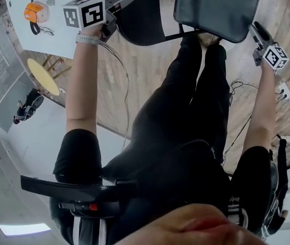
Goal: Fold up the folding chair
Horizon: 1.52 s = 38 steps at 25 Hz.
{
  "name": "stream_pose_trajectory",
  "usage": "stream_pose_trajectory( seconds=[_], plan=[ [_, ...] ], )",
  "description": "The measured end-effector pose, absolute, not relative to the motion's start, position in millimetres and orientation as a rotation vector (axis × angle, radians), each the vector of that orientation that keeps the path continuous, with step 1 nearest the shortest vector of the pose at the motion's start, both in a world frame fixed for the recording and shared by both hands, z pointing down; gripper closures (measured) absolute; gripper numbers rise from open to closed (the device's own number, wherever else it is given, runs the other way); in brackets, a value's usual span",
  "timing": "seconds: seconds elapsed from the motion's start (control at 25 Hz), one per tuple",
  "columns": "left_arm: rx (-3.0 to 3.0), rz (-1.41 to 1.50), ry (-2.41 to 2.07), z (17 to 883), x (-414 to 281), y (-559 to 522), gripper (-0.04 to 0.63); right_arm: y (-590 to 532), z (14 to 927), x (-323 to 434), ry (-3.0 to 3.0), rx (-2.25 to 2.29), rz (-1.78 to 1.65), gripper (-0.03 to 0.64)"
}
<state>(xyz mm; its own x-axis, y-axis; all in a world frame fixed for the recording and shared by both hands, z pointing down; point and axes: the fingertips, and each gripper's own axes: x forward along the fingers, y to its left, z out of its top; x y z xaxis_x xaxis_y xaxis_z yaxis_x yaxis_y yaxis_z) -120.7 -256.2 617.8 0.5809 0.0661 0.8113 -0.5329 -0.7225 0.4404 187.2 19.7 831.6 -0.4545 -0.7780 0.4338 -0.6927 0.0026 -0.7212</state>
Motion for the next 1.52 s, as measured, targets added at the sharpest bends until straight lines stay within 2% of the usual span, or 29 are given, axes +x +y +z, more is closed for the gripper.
stream_pose_trajectory(
  seconds=[0.12, 0.16, 0.24, 0.52, 0.96, 1.28, 1.32, 1.4, 1.52],
  plan=[
    [2.096, 1.198, -0.35, 624.1, -122.8, -256.5, 0.339, 29.3, 855.8, 188.7, 2.175, -1.553, -1.537, 0.413],
    [2.089, 1.224, -0.344, 626.5, -121.6, -256.0, 0.368, 34.2, 864.6, 190.9, 2.171, -1.534, -1.577, 0.393],
    [2.074, 1.265, -0.341, 630.4, -118.9, -254.7, 0.469, 36.3, 876.7, 197.3, 2.158, -1.495, -1.635, 0.357],
    [1.978, 1.26, -0.332, 635.3, -120.4, -253.4, 0.529, 26.7, 916.6, 223.9, 2.011, -1.406, -1.722, 0.334],
    [1.868, 1.345, -0.325, 640.2, -120.3, -246.7, 0.538, 18.7, 968.8, 221.3, 1.875, -1.136, -1.822, 0.295],
    [1.848, 1.356, -0.328, 641.5, -119.6, -247.7, 0.538, -2.2, 978.6, 209.3, 1.771, -0.933, -1.81, 0.296],
    [1.848, 1.355, -0.327, 642.0, -119.3, -246.2, 0.538, -2.9, 979.4, 208.3, 1.761, -0.919, -1.81, 0.298],
    [1.853, 1.356, -0.326, 641.5, -118.9, -243.8, 0.538, -3.1, 980.1, 207.5, 1.757, -0.905, -1.807, 0.345],
    [1.857, 1.363, -0.311, 638.5, -120.2, -243.9, 0.538, -2.1, 977.3, 207.0, 1.731, -0.891, -1.807, 0.357]
  ],
)
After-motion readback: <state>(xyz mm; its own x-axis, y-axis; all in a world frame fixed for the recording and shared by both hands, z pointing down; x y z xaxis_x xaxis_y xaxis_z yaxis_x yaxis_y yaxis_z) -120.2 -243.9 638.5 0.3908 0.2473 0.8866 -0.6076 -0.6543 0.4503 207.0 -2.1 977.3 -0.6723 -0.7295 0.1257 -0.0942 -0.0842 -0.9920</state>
